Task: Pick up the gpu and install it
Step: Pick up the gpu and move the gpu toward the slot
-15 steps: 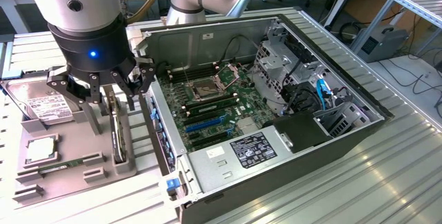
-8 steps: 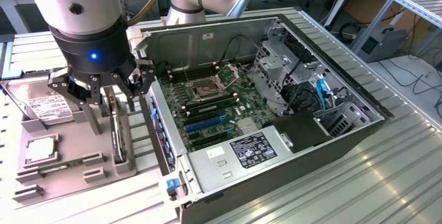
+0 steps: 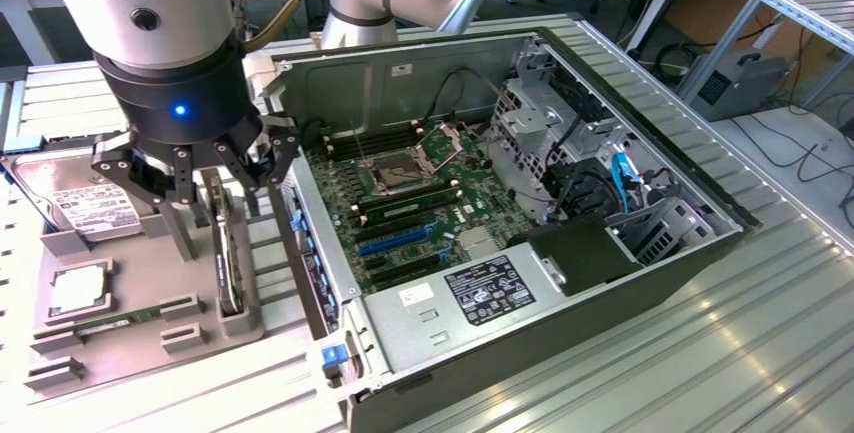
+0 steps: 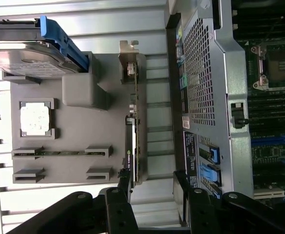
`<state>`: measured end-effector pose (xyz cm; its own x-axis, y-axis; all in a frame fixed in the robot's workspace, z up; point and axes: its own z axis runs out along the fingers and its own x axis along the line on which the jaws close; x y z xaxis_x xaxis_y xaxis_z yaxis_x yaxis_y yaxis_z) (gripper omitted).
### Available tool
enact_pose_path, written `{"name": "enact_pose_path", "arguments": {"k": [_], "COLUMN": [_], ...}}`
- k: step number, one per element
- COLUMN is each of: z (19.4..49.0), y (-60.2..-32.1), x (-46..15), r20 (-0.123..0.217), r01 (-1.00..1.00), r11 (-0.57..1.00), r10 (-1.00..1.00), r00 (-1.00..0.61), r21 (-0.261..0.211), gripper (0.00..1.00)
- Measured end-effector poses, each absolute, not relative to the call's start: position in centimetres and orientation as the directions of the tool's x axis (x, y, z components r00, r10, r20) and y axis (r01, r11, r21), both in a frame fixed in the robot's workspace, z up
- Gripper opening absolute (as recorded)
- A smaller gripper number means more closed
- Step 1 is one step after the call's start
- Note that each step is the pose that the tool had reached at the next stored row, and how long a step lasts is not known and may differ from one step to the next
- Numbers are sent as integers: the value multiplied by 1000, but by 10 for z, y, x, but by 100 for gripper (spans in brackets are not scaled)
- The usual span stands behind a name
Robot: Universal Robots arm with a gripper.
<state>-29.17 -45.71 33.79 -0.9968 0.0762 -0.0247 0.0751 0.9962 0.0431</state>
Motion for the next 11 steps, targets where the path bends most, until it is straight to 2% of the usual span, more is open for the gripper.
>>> {"name": "enact_pose_path", "arguments": {"k": [11], "z": [336], "y": [-456], "x": [-296], "r20": [-25], "r01": [75], "r11": [996], "r10": [76], "r00": [-997], "r21": [43], "gripper": [48]}}
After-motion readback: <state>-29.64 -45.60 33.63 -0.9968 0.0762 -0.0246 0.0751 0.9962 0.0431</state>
